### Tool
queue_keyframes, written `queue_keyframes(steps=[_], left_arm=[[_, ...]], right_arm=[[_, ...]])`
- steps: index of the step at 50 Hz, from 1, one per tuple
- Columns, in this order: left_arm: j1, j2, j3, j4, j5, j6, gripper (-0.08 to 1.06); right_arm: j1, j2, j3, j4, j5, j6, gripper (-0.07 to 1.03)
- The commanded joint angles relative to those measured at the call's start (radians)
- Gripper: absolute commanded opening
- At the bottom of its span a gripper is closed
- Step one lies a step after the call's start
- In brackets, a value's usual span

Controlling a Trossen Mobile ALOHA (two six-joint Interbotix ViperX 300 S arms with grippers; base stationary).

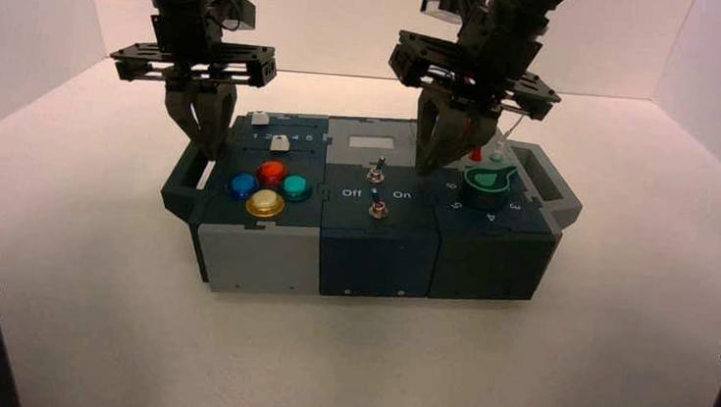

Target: Flip the top switch off with the right gripper.

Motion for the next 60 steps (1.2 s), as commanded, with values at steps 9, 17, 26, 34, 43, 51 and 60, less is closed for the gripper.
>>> queue_keyframes(steps=[9,17,26,34,43,51,60], left_arm=[[-0.026,0.032,0.009,0.003,-0.028,0.020,-0.03],[-0.026,0.034,0.009,0.003,-0.028,0.021,-0.03],[-0.026,0.035,0.011,0.003,-0.032,0.023,-0.03],[-0.028,0.035,0.011,0.003,-0.035,0.025,-0.03],[-0.028,0.040,0.011,0.003,-0.035,0.025,-0.03],[-0.028,0.044,0.011,0.003,-0.035,0.026,-0.03],[-0.028,0.052,0.011,0.003,-0.037,0.028,-0.03]], right_arm=[[0.040,0.032,-0.058,0.017,-0.006,0.003,-0.02],[0.048,0.066,-0.081,0.020,-0.006,0.003,-0.02],[0.048,0.087,-0.092,0.020,-0.008,0.002,-0.02],[0.048,0.100,-0.098,0.020,-0.009,0.003,-0.02],[0.048,0.098,-0.100,0.029,-0.006,0.003,-0.02],[0.051,0.094,-0.100,0.034,0.000,0.003,-0.02],[0.058,0.091,-0.092,0.037,0.006,0.005,-0.02]])
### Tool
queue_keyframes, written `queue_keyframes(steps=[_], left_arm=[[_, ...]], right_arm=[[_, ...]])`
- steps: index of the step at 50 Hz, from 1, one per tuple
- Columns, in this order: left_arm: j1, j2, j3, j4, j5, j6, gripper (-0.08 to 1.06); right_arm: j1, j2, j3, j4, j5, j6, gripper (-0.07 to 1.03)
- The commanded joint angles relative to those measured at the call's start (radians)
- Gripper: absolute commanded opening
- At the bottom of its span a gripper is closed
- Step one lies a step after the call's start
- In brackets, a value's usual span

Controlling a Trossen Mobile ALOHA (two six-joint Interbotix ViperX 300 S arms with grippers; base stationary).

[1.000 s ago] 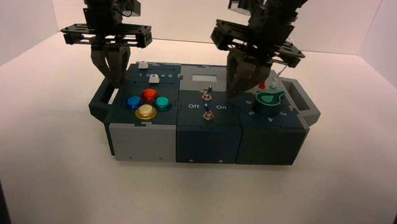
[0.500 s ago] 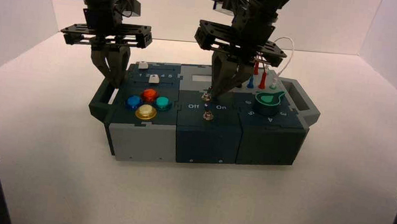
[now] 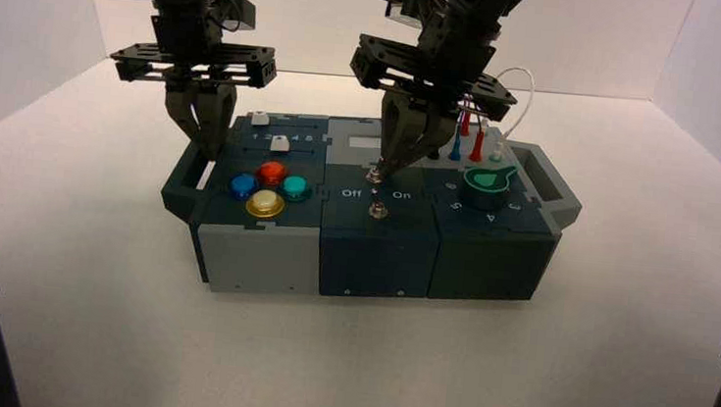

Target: Flip the top switch off with the right gripper.

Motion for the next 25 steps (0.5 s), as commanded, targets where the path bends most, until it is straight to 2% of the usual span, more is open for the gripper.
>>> queue_keyframes(steps=[1,25], left_arm=[[-0.028,0.044,0.008,0.002,-0.029,0.028,-0.03],[-0.028,0.046,0.008,0.002,-0.031,0.028,-0.03]], right_arm=[[0.015,-0.011,0.003,0.005,0.009,0.005,-0.02],[0.054,-0.026,0.000,0.014,0.021,0.009,-0.02]])
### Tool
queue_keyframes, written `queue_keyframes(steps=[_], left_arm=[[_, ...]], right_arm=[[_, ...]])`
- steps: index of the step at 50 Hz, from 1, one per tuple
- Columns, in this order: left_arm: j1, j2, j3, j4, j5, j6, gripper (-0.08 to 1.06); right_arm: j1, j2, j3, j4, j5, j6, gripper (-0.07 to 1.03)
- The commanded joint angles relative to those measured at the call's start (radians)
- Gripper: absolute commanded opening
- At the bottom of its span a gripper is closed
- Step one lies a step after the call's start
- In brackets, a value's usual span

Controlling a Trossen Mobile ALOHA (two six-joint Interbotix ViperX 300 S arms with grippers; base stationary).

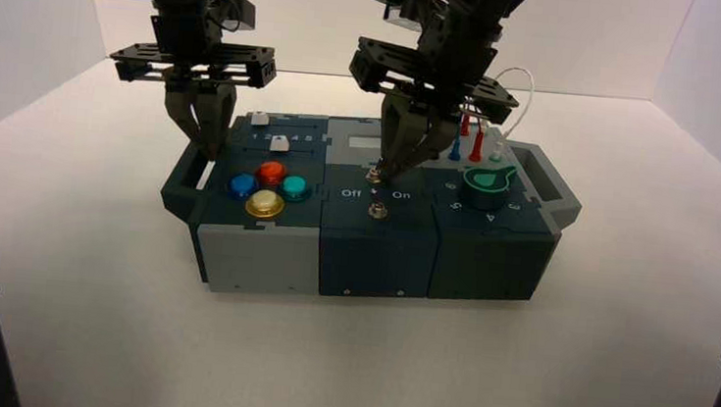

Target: Flip the top switch off with the right gripper.

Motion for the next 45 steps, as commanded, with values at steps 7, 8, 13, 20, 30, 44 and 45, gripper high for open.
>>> queue_keyframes(steps=[7,8,13,20,30,44,45], left_arm=[[-0.029,0.046,0.009,0.002,-0.032,0.028,-0.03],[-0.029,0.046,0.008,0.002,-0.031,0.028,-0.03],[-0.029,0.046,0.009,0.002,-0.031,0.028,-0.03],[-0.029,0.046,0.009,0.002,-0.031,0.029,-0.03],[-0.029,0.046,0.009,0.002,-0.031,0.028,-0.03],[-0.029,0.048,0.009,0.002,-0.032,0.028,-0.03],[-0.029,0.048,0.009,0.002,-0.031,0.029,-0.03]], right_arm=[[0.046,-0.015,-0.018,0.011,0.008,0.009,-0.02],[0.046,-0.015,-0.020,0.011,0.009,0.009,-0.02],[0.049,-0.015,-0.025,0.011,0.011,0.012,-0.02],[0.051,-0.014,-0.034,0.011,0.018,0.018,-0.02],[0.067,0.000,-0.064,0.011,0.040,0.031,-0.02],[0.100,0.026,-0.109,0.011,0.063,0.052,-0.02],[0.104,0.028,-0.114,0.011,0.064,0.054,-0.02]])
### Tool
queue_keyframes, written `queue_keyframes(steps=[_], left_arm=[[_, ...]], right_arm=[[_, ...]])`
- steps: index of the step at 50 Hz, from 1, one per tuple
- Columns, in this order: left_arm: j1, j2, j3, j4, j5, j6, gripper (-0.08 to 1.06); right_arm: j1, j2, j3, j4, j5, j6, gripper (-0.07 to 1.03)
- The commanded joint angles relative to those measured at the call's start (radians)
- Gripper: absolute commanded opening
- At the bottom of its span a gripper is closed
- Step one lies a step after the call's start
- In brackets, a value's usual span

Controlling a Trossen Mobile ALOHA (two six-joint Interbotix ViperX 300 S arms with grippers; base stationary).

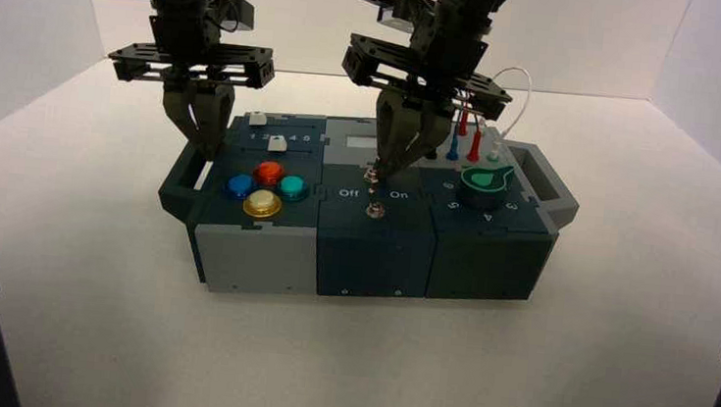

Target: Flip the top switch off with the right gripper.

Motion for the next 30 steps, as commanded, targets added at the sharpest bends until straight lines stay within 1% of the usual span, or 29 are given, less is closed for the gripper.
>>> queue_keyframes(steps=[1,7,15,19,26,30], left_arm=[[-0.029,0.046,0.009,-0.003,-0.031,0.029,-0.03],[-0.029,0.048,0.008,-0.003,-0.031,0.029,-0.03],[-0.029,0.049,0.009,-0.003,-0.031,0.028,-0.03],[-0.029,0.049,0.009,-0.003,-0.032,0.029,-0.03],[-0.029,0.049,0.009,-0.003,-0.032,0.028,-0.03],[-0.029,0.049,0.009,-0.005,-0.032,0.028,-0.03]], right_arm=[[0.098,-0.002,-0.054,0.015,-0.002,0.017,-0.02],[0.117,0.015,-0.074,0.017,0.006,0.026,-0.02],[0.138,0.021,-0.077,0.015,0.009,0.035,-0.02],[0.141,0.021,-0.075,0.015,0.011,0.043,-0.02],[0.146,0.015,-0.075,0.015,0.023,0.044,-0.02],[0.149,0.009,-0.072,0.015,0.031,0.051,-0.02]])
